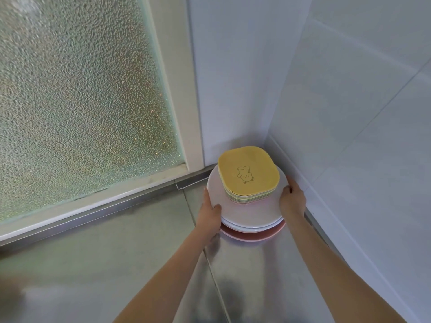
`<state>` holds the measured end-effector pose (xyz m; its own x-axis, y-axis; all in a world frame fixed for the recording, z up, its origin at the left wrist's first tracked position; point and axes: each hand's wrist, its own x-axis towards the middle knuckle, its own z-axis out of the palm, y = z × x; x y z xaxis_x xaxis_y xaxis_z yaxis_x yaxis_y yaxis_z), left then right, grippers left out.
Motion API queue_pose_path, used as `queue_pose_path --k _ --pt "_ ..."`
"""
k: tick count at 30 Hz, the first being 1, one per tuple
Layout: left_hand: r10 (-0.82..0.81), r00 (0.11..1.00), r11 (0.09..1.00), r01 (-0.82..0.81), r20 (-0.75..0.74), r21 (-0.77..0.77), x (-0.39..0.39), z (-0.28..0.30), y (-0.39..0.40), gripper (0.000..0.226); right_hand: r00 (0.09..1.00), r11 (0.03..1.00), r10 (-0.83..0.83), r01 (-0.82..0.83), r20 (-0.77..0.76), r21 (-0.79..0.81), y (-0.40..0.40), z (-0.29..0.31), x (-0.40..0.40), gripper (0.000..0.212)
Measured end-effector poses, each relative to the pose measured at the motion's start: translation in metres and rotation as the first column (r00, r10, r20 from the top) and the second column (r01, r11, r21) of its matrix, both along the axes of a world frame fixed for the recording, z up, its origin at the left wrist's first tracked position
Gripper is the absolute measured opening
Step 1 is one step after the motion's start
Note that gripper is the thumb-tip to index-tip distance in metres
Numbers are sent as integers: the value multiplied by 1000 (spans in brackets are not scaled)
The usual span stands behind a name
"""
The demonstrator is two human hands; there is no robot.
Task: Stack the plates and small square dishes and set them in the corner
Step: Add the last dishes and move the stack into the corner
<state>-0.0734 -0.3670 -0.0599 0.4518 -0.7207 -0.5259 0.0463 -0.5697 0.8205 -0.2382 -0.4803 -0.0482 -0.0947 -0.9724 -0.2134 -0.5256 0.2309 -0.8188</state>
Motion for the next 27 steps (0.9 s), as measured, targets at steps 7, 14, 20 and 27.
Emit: queue_pose_path --k 7,14,20,27 --pt "-88 938 996 89 335 12 8 14 -2 58 994 990 -78 87 81 -110 8 26 5 40" --pt "-43 994 975 64 101 -213 18 51 -44 56 982 998 -27 37 187 -50 44 37 27 38" --pt "-23 995 986 39 96 -163 22 53 -43 53 988 999 24 -17 151 -48 36 41 21 20" --pt "55 998 984 -50 26 -170 16 56 -40 42 986 987 162 -162 43 -5 5 50 22 41"
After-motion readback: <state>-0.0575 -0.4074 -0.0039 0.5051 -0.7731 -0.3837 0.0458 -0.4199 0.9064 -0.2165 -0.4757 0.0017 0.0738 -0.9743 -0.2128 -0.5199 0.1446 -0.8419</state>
